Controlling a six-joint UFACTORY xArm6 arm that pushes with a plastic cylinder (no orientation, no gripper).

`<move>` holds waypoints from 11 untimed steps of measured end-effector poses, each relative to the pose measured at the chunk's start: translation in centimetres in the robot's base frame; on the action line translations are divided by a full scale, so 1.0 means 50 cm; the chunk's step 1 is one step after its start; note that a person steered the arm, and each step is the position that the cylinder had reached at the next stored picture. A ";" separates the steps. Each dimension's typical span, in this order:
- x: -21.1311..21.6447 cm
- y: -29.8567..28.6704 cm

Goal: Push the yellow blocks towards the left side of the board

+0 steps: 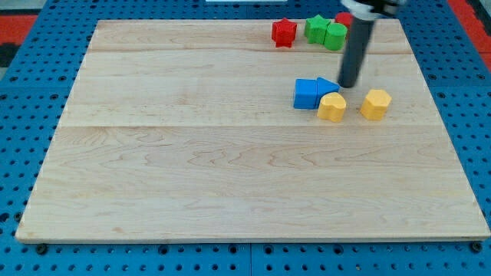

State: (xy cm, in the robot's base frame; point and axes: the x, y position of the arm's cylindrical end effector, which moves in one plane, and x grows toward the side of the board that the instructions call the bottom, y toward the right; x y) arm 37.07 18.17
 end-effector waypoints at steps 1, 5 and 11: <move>0.013 0.118; 0.134 -0.098; 0.201 -0.226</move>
